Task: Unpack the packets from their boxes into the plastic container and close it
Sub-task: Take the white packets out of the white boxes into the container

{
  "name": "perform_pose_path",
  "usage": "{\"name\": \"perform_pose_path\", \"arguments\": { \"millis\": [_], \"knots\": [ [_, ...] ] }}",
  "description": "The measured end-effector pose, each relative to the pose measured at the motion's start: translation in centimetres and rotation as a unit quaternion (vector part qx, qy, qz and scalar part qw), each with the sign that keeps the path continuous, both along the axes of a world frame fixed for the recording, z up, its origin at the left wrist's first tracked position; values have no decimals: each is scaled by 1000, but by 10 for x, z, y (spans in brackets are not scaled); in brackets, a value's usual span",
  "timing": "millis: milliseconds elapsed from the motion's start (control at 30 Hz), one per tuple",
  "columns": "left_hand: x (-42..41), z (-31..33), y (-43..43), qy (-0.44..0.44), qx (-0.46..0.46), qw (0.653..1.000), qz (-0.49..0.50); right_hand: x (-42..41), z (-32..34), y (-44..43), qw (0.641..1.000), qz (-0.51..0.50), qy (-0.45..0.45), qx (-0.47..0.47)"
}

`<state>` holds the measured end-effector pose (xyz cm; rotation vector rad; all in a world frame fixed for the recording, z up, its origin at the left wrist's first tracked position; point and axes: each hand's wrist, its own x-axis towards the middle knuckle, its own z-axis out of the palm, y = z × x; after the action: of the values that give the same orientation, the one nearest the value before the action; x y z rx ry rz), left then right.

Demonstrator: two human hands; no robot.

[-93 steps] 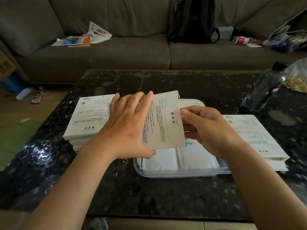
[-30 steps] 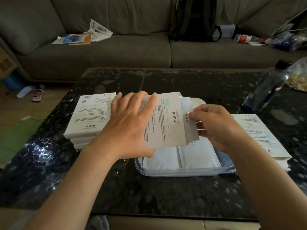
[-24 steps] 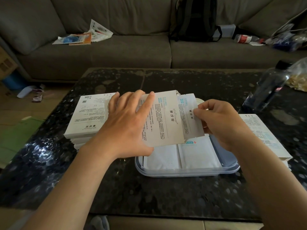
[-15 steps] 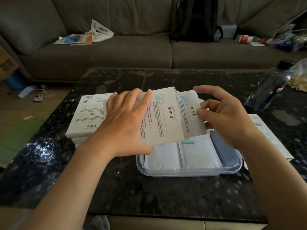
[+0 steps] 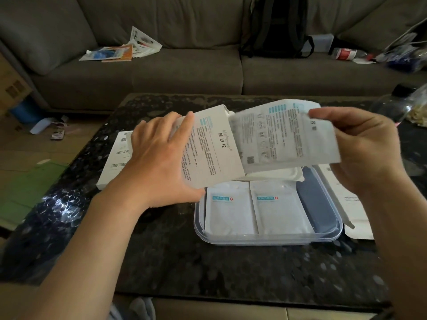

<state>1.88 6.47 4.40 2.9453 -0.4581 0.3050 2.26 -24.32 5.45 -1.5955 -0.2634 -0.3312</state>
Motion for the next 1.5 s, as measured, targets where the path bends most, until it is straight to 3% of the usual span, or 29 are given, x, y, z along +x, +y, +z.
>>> {"name": "perform_pose_path", "arguments": {
  "millis": [100,200,367,467,700,767,867,933,1000,1067,1167,1500],
  "knots": [
    [0,0,3,-7,-2,1000,14,2,3,-7,997,-50,-53,0],
    [1,-1,5,-7,-5,1000,20,3,6,-8,994,-104,-43,-4],
    [3,-1,7,-11,-12,999,34,3,-4,3,985,-92,14,-142],
    [3,0,10,-17,-15,999,46,5,-17,19,971,-83,89,-204],
    [2,0,17,-14,-17,998,62,12,-56,57,937,-36,288,-193],
    [2,0,17,-14,-18,998,61,12,-63,64,910,-11,282,-303],
    [2,0,19,-16,-25,998,60,8,-65,66,808,-14,199,-554],
    [3,0,19,-17,-26,998,57,5,-66,61,769,12,151,-621],
    [3,0,18,-18,-32,998,52,3,-68,54,754,106,178,-623],
    [2,1,18,-17,-40,998,48,1,-73,50,717,203,220,-630],
    [1,0,18,-17,-43,998,46,4,-82,48,674,252,211,-662],
    [2,-3,14,-6,-36,999,36,10,-93,65,665,272,125,-684]
  ]
}}
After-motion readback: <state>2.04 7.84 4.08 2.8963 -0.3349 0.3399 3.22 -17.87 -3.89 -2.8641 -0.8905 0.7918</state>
